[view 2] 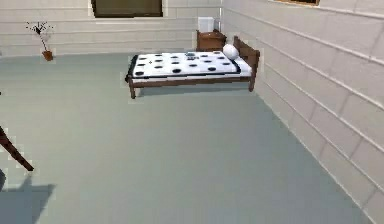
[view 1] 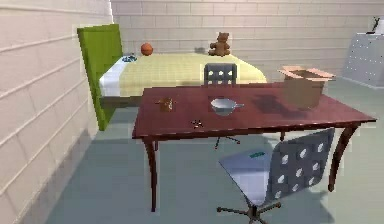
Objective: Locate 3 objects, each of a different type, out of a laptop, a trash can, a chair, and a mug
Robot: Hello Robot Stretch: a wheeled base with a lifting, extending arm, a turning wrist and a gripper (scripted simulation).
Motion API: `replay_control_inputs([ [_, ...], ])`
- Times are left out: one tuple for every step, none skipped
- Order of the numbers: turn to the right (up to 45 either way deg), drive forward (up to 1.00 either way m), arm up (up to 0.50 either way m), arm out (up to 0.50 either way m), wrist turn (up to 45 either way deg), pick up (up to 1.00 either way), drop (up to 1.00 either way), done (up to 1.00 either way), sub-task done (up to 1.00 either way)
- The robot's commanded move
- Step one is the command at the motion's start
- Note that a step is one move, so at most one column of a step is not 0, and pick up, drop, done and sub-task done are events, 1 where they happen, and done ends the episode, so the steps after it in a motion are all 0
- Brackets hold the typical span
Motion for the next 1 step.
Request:
replay_control_inputs([
  [21.0, 0.00, 0.00, 0.00, 0.0, 0.00, 0.00, 0.00, 0.00],
])
